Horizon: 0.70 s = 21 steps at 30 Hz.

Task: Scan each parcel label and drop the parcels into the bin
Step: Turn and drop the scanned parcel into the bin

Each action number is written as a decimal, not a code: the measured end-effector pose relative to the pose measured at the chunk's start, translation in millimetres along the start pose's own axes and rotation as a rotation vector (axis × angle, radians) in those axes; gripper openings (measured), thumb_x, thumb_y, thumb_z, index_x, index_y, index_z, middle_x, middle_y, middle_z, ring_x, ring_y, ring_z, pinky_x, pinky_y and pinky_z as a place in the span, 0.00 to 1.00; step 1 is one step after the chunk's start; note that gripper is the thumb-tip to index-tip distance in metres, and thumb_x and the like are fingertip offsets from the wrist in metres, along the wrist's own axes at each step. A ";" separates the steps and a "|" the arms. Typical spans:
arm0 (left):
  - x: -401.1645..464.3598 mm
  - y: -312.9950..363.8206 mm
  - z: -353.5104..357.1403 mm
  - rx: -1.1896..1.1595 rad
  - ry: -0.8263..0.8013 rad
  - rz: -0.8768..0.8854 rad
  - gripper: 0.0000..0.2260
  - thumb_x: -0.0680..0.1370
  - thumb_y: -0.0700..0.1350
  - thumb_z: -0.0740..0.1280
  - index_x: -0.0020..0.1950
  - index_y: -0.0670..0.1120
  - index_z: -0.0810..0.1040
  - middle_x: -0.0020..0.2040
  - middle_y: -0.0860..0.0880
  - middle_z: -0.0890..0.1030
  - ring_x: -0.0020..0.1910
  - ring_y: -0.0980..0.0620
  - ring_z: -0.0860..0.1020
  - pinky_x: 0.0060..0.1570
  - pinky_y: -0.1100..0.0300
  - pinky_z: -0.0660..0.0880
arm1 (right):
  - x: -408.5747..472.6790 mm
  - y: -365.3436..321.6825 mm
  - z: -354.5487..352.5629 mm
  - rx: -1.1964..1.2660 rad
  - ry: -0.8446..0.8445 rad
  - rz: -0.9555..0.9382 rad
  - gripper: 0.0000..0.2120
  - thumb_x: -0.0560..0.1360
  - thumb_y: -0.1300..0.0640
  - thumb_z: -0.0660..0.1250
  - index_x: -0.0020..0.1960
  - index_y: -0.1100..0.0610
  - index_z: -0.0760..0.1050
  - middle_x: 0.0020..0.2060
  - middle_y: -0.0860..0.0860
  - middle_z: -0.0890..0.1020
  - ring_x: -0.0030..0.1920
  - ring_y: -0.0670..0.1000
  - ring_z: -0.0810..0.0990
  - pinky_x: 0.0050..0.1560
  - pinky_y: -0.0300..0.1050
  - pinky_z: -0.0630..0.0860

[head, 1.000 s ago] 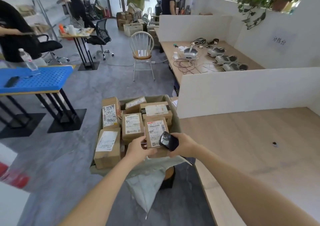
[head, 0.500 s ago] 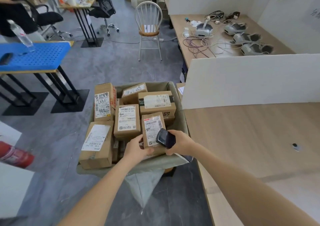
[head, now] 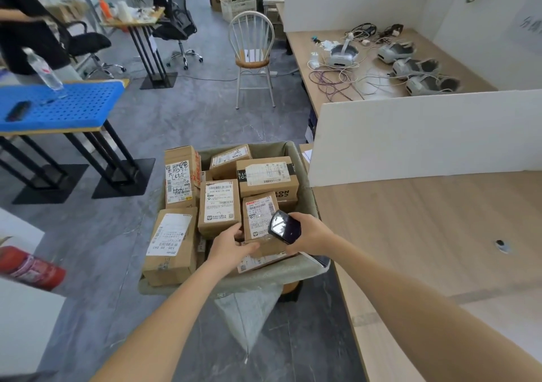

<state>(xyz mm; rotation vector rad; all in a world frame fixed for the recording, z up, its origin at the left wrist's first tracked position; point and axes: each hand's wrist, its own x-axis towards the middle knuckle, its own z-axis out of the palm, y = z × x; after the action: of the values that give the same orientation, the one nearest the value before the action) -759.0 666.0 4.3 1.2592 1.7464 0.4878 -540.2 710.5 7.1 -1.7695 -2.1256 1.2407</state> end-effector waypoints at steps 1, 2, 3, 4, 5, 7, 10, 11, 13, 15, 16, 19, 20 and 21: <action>-2.8 0.2 -2.9 0.000 0.006 -0.001 0.36 0.75 0.48 0.75 0.79 0.47 0.62 0.70 0.49 0.74 0.61 0.50 0.76 0.62 0.53 0.74 | -4.6 -2.3 -1.7 -0.003 0.013 -0.002 0.37 0.69 0.57 0.80 0.74 0.53 0.68 0.56 0.44 0.75 0.58 0.48 0.76 0.56 0.42 0.76; -6.7 0.8 -6.1 0.002 0.010 0.003 0.36 0.75 0.49 0.75 0.79 0.47 0.62 0.71 0.48 0.73 0.63 0.49 0.76 0.63 0.53 0.74 | -9.9 -4.9 -3.3 -0.007 0.026 -0.004 0.37 0.69 0.57 0.80 0.74 0.53 0.68 0.56 0.44 0.75 0.59 0.48 0.76 0.56 0.42 0.75; -11.5 1.5 -9.3 0.009 0.016 0.016 0.36 0.75 0.49 0.75 0.79 0.47 0.61 0.72 0.48 0.72 0.63 0.49 0.75 0.63 0.52 0.74 | -16.2 -8.0 -4.9 -0.012 0.042 -0.006 0.36 0.69 0.57 0.80 0.74 0.53 0.69 0.56 0.44 0.75 0.59 0.48 0.76 0.56 0.42 0.75; -15.6 2.0 -12.8 0.014 0.020 0.025 0.36 0.75 0.49 0.74 0.79 0.47 0.62 0.72 0.47 0.72 0.64 0.49 0.75 0.63 0.52 0.74 | -23.1 -11.2 -6.5 -0.020 0.058 -0.003 0.36 0.69 0.57 0.80 0.73 0.52 0.69 0.56 0.44 0.75 0.59 0.48 0.75 0.56 0.42 0.75; -20.8 2.9 -15.9 0.020 0.021 0.038 0.35 0.76 0.49 0.74 0.79 0.48 0.62 0.72 0.47 0.73 0.63 0.49 0.75 0.63 0.52 0.74 | -30.3 -14.5 -7.5 -0.029 0.078 0.003 0.36 0.69 0.57 0.80 0.73 0.52 0.69 0.56 0.44 0.75 0.58 0.48 0.75 0.56 0.43 0.76; -33.5 6.4 -23.3 0.043 0.027 0.085 0.33 0.76 0.49 0.74 0.78 0.48 0.64 0.71 0.47 0.73 0.63 0.48 0.76 0.62 0.52 0.75 | -47.9 -23.1 -9.8 -0.060 0.129 0.020 0.34 0.68 0.56 0.80 0.71 0.51 0.71 0.56 0.45 0.77 0.58 0.50 0.77 0.57 0.47 0.79; -55.9 13.9 -36.4 0.120 0.042 0.208 0.31 0.77 0.50 0.72 0.78 0.49 0.65 0.73 0.48 0.71 0.67 0.47 0.73 0.64 0.51 0.73 | -82.0 -39.8 -14.8 -0.104 0.205 0.050 0.31 0.67 0.53 0.80 0.67 0.49 0.73 0.53 0.46 0.78 0.55 0.51 0.77 0.52 0.47 0.80; -64.5 16.9 -41.3 0.155 0.042 0.254 0.32 0.77 0.51 0.72 0.78 0.49 0.64 0.75 0.48 0.69 0.70 0.47 0.71 0.66 0.50 0.71 | -96.2 -46.1 -16.9 -0.115 0.230 0.068 0.30 0.67 0.53 0.80 0.66 0.49 0.73 0.52 0.46 0.78 0.54 0.50 0.77 0.52 0.48 0.81; -83.4 23.2 -51.3 0.228 0.042 0.331 0.34 0.77 0.54 0.72 0.79 0.50 0.60 0.78 0.49 0.64 0.75 0.48 0.65 0.71 0.47 0.67 | -128.0 -59.3 -20.7 -0.154 0.287 0.117 0.29 0.67 0.51 0.79 0.64 0.47 0.72 0.50 0.46 0.77 0.53 0.50 0.77 0.51 0.49 0.82; -103.7 30.9 -61.1 0.305 0.051 0.385 0.36 0.77 0.57 0.70 0.80 0.52 0.58 0.79 0.51 0.61 0.76 0.49 0.62 0.71 0.45 0.66 | -163.6 -74.2 -25.0 -0.192 0.342 0.152 0.29 0.67 0.50 0.79 0.65 0.46 0.72 0.50 0.46 0.77 0.52 0.51 0.77 0.45 0.46 0.79; -114.7 35.3 -65.7 0.345 0.062 0.418 0.36 0.77 0.58 0.70 0.80 0.54 0.57 0.80 0.52 0.59 0.77 0.49 0.62 0.71 0.44 0.67 | -181.8 -81.6 -27.4 -0.209 0.366 0.166 0.29 0.67 0.49 0.78 0.64 0.45 0.72 0.50 0.46 0.78 0.51 0.51 0.77 0.42 0.44 0.75; -147.8 50.9 -76.7 0.423 0.092 0.536 0.34 0.78 0.60 0.67 0.80 0.55 0.57 0.80 0.54 0.58 0.78 0.50 0.59 0.72 0.45 0.65 | -236.6 -105.1 -35.9 -0.267 0.454 0.224 0.24 0.66 0.48 0.77 0.58 0.46 0.72 0.49 0.46 0.80 0.50 0.52 0.79 0.38 0.42 0.70; -158.9 56.7 -79.8 0.429 0.090 0.563 0.34 0.78 0.60 0.67 0.80 0.55 0.57 0.80 0.54 0.58 0.78 0.50 0.59 0.73 0.45 0.64 | -254.6 -112.0 -38.2 -0.279 0.487 0.246 0.25 0.65 0.48 0.77 0.59 0.46 0.72 0.49 0.45 0.80 0.50 0.52 0.79 0.38 0.42 0.70; -169.5 63.1 -81.8 0.437 0.086 0.588 0.33 0.78 0.60 0.67 0.80 0.55 0.58 0.80 0.53 0.58 0.78 0.50 0.59 0.73 0.45 0.64 | -272.4 -118.1 -40.5 -0.288 0.516 0.268 0.26 0.65 0.48 0.77 0.60 0.46 0.73 0.49 0.45 0.80 0.50 0.52 0.79 0.39 0.43 0.71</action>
<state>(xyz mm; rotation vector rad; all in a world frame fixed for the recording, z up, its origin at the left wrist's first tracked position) -780.4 554.2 166.8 2.1128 1.5818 0.5075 -523.3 498.0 217.8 -2.2434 -1.8720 0.4380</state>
